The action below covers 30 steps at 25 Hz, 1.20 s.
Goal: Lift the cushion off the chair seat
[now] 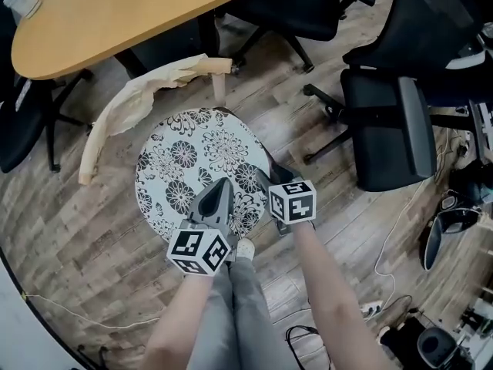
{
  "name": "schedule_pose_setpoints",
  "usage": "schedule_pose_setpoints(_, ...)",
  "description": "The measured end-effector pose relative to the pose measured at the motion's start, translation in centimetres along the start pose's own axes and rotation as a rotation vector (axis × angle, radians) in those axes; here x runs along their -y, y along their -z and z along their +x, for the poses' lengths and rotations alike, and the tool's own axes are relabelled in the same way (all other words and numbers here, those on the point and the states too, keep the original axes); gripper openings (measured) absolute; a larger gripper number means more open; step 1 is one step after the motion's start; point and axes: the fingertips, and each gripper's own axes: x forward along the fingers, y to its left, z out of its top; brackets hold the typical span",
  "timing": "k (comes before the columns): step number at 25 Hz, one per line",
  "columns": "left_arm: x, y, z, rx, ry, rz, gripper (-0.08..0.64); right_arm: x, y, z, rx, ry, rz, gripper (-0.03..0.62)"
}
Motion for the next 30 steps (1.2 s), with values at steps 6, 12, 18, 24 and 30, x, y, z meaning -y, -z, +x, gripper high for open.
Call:
schedule_pose_setpoints(6, -0.7, 0.8, 1.4, -0.020, 0.013, 0.011, 0.003, 1.2, 1.6, 2.8, -0.089, -0.018, -0.036, 0.204)
schedule_pose_setpoints(12, -1.5, 0.9, 1.2, -0.031, 0.014, 0.013, 0.003, 1.4, 1.9, 3.7, -0.094, -0.050, 0.018, 0.139)
schedule_pose_setpoints(18, -1.9, 0.6, 0.8, -0.022, 0.010, 0.000, 0.003, 0.9, 1.2, 3.1, -0.070, -0.074, 0.039, 0.041)
schedule_pose_setpoints(24, -1.8, 0.1, -0.2, -0.006, 0.010, -0.013, 0.003, -0.1, 0.0, 1.3, -0.025, -0.055, -0.017, 0.038)
schedule_pose_setpoints(30, -0.9, -0.9, -1.6, 0.019, 0.015, -0.028, 0.003, -2.3, -1.6, -1.9, 0.040, -0.043, -0.054, 0.038)
